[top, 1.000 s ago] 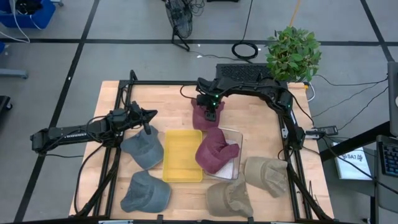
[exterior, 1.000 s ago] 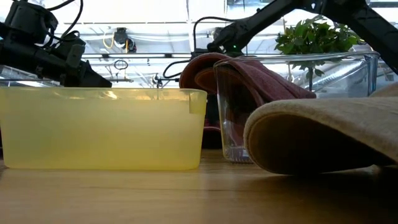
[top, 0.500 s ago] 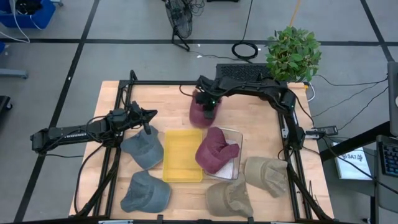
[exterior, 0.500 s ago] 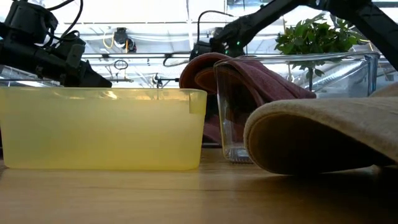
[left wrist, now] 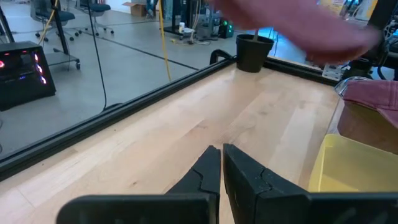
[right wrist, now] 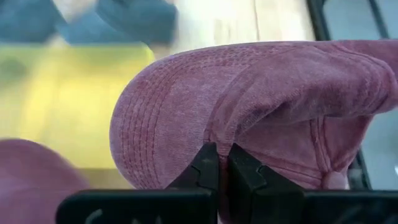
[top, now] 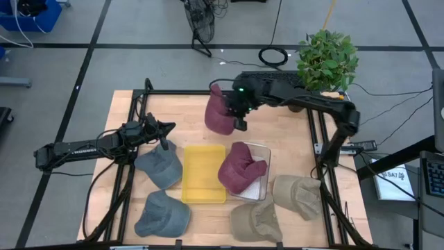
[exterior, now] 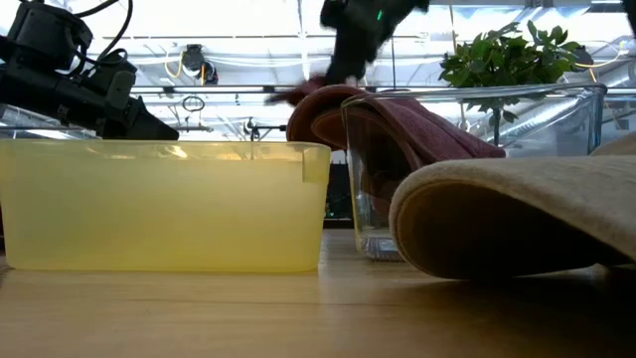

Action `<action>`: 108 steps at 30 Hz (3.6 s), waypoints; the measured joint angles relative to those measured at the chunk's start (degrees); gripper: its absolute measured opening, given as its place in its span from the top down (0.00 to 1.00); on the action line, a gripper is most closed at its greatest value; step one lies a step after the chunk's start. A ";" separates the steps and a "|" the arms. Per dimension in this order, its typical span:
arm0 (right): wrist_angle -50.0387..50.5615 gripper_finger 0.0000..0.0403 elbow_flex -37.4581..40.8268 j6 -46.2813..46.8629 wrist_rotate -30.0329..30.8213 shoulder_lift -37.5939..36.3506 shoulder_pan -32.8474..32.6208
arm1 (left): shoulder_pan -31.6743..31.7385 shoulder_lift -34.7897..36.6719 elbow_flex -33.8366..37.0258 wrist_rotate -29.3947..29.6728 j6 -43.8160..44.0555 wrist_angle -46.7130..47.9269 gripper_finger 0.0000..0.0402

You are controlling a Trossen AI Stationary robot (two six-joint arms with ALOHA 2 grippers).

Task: Pick & Place hat
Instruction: Put the red cap into the transparent bin

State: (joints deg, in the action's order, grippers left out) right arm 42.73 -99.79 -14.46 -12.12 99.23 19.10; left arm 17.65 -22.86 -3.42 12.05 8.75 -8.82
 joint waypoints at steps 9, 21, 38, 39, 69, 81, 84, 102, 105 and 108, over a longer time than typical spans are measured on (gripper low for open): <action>-2.77 1.00 3.04 10.04 2.39 -13.66 -9.32 | 0.00 0.01 0.00 0.00 0.02 0.00 0.94; -15.91 1.00 27.43 21.84 17.16 -32.67 -27.35 | 0.00 0.01 0.00 0.00 0.07 0.00 0.94; -32.23 1.00 46.64 36.03 26.90 -36.93 -42.09 | 0.00 -0.01 0.00 0.00 0.09 0.00 0.94; -31.35 1.00 46.66 37.42 27.82 -36.62 -43.03 | 0.00 0.01 0.00 -0.02 0.09 -0.02 0.94; -35.02 1.00 56.23 47.68 31.41 -27.61 -45.50 | 0.00 0.00 0.00 0.00 0.07 -0.24 0.94; -37.38 0.99 62.47 50.84 28.29 -28.26 -43.49 | 0.00 0.01 0.00 0.00 0.07 -0.35 0.94; -39.68 0.97 62.47 48.21 25.85 -28.85 -43.38 | 0.00 0.00 0.00 0.00 0.05 -0.39 0.94; -44.79 0.78 62.01 39.28 23.13 -38.94 -43.44 | 0.00 0.01 0.00 0.00 0.07 -0.39 0.94; -47.33 0.80 61.92 35.43 26.12 -40.78 -43.44 | 0.00 0.00 0.00 0.00 0.07 -0.42 0.94; -47.24 0.87 61.92 33.58 26.88 -42.13 -42.30 | 0.00 -0.01 0.00 0.00 0.07 -0.40 0.94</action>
State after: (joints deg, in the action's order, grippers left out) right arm -4.51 -37.87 19.12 14.76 57.10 -23.20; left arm 17.65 -22.87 -3.42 12.05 8.82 -9.22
